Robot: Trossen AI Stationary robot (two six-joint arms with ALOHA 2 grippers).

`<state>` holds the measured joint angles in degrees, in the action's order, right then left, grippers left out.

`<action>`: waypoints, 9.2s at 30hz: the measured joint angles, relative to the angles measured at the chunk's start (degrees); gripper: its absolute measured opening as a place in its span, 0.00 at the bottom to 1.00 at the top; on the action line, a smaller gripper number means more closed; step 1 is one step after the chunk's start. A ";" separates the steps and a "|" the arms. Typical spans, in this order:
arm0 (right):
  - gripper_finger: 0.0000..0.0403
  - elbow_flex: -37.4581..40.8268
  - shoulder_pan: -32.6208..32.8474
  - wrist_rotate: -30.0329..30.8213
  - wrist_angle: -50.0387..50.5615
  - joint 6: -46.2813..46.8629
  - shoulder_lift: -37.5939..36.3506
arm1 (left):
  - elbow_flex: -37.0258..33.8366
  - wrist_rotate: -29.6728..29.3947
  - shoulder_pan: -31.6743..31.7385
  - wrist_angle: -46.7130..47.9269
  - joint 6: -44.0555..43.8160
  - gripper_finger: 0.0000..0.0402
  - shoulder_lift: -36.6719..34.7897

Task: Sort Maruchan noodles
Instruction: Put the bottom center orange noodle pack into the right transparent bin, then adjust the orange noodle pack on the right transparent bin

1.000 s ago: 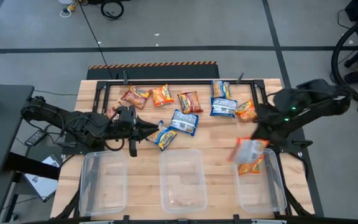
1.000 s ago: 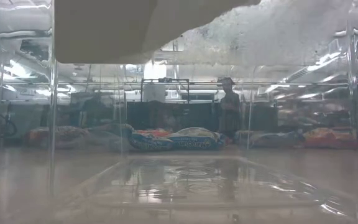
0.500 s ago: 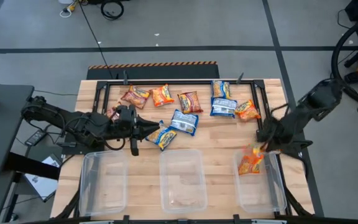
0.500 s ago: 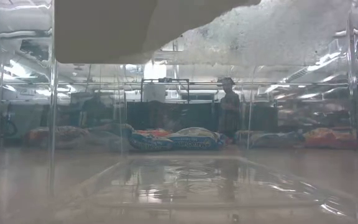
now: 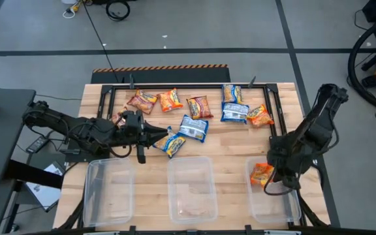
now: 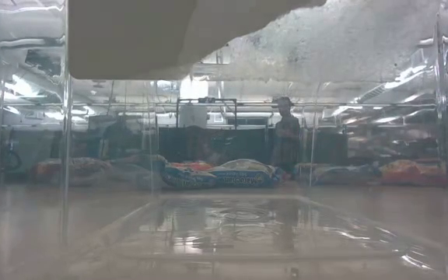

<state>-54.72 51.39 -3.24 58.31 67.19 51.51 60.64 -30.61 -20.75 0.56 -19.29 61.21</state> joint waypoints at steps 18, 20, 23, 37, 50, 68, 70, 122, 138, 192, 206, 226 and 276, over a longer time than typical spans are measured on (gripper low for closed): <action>0.02 11.05 0.55 7.03 -3.88 0.98 -0.02 | 0.00 0.02 0.01 0.04 0.31 0.14 0.00; 0.03 11.47 0.55 6.84 -3.89 1.30 -0.02 | 0.00 0.03 0.00 0.04 0.38 0.14 0.00; 0.03 12.19 0.55 6.83 -3.87 1.67 -0.04 | 0.00 0.02 0.00 0.04 0.39 0.14 0.00; 0.16 10.11 -1.88 7.72 -0.46 0.36 -0.11 | 0.00 1.80 0.00 0.05 -0.59 0.14 0.00; 0.24 -5.75 -13.24 24.93 12.25 -5.23 1.58 | 0.00 1.80 0.02 0.07 -0.41 0.14 -0.02; 0.27 -5.85 -8.16 1.50 6.36 -18.38 11.65 | 0.02 5.42 -0.13 0.20 -0.59 0.14 -0.02; 0.28 -5.48 -4.95 2.94 6.61 -18.56 12.71 | 0.04 5.42 -0.11 0.19 -0.58 0.14 -0.02; 0.54 12.07 6.19 -6.99 -24.32 -38.80 29.68 | 0.07 5.40 -0.04 0.09 -0.63 0.14 0.33; 0.10 12.12 5.52 -5.59 -24.48 -37.37 30.11 | 0.07 5.03 -0.04 0.09 -0.61 0.14 0.33; 0.12 26.78 -7.21 -24.68 -53.58 -42.63 14.89 | 0.00 4.75 0.33 -6.94 1.95 0.14 0.33; 0.23 21.48 -3.98 -18.79 -46.49 -46.19 14.88 | 0.00 4.76 0.33 -7.48 5.62 0.14 0.31; 0.27 24.81 2.60 -8.50 -47.52 -39.04 14.97 | 0.00 4.76 0.72 -9.84 5.40 0.14 0.28; 0.01 4.79 1.49 -6.66 -15.26 -28.46 1.99 | 0.02 4.79 3.34 -9.99 8.59 0.14 0.28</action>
<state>-49.93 52.89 -9.90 43.04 38.73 53.50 60.66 -25.82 -17.41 -9.43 -10.70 61.49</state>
